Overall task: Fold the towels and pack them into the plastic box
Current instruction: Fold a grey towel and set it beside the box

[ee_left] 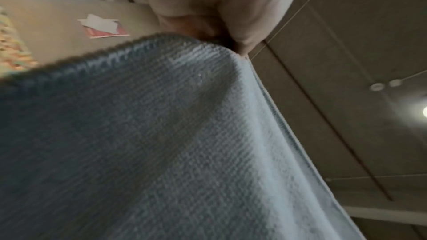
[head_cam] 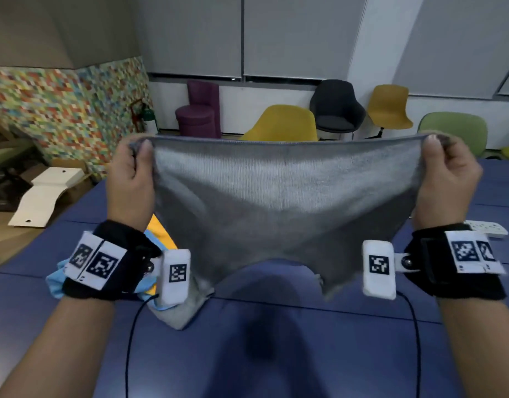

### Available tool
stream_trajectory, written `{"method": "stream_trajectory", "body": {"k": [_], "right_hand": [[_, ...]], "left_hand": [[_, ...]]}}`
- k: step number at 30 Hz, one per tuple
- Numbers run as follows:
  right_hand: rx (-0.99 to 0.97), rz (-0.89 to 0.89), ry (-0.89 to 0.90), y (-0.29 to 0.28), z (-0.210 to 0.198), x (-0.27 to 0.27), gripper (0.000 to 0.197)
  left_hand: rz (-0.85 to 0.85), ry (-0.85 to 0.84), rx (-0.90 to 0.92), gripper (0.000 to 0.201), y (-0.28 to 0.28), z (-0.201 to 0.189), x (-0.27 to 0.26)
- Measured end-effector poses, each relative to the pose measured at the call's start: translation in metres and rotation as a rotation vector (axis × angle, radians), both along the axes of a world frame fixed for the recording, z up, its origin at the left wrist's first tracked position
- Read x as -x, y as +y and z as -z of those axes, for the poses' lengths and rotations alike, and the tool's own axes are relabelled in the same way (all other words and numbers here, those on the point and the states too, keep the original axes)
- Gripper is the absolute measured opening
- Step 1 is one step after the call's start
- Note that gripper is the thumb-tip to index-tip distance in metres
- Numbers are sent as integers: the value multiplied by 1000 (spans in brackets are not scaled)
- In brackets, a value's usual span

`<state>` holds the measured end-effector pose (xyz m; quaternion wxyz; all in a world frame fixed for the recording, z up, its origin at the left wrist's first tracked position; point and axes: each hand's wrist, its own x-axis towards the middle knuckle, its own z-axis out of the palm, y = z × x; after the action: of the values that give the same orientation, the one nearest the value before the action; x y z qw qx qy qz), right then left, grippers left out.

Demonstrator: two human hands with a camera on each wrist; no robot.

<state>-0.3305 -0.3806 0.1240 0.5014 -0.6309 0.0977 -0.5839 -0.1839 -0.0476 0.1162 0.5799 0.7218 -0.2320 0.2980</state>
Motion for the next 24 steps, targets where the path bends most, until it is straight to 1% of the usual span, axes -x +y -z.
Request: {"method": "stream_trajectory", "body": {"k": [1, 3, 4, 6, 7, 8, 9, 10, 12, 13, 15, 16, 17, 18, 19, 21, 23, 24], "right_hand": [[1, -10, -37, -1, -8, 3, 11], [-8, -29, -107, -6, -21, 8, 10], [-11, -33, -129, -9, -27, 9, 9], [-12, -45, -129, -18, -35, 9, 10], [-1, -57, -121, -21, -38, 8, 11], [13, -61, -107, -24, -38, 6, 11], [28, -71, -77, -25, -36, 2, 8], [39, -72, -22, -27, -30, -4, 7], [50, -66, 148, -32, -6, -22, 21], [60, -61, 253, -39, 12, -32, 26], [82, -53, 465, -53, 51, -52, 26], [87, -43, 540, -60, 68, -60, 19], [81, -37, 591, -66, 82, -67, 12], [83, -25, 625, -72, 92, -73, 9], [95, -16, 652, -74, 99, -76, 8], [98, -15, 708, -80, 111, -80, 11], [68, -113, 817, -82, 120, -74, 20], [90, -186, 914, -81, 126, -68, 26]], "left_hand": [[19, -36, 26, 24, 2, -10, 6], [28, -102, 82, 12, 10, -24, 6], [7, -109, 102, 11, 15, -29, 4], [11, -75, 176, 34, 23, -38, -2], [30, -58, 200, 42, 26, -40, -5], [67, -59, 195, 38, 26, -40, -11], [78, -72, 141, 23, 23, -38, -14], [77, -72, 63, 7, 17, -32, -17], [25, 3, -117, 25, 5, -6, -33], [25, 88, -175, 32, 1, 12, -42], [-14, 207, -287, 40, -5, 54, -68], [-32, 254, -333, 36, -10, 70, -76], [-49, 312, -373, 26, -14, 83, -81], [-68, 344, -406, 17, -19, 92, -85], [-90, 361, -427, 13, -23, 98, -87], [-100, 388, -403, 14, -30, 105, -90], [-78, 441, -330, 18, -32, 113, -88], [-52, 479, -298, 23, -31, 121, -84]]}}
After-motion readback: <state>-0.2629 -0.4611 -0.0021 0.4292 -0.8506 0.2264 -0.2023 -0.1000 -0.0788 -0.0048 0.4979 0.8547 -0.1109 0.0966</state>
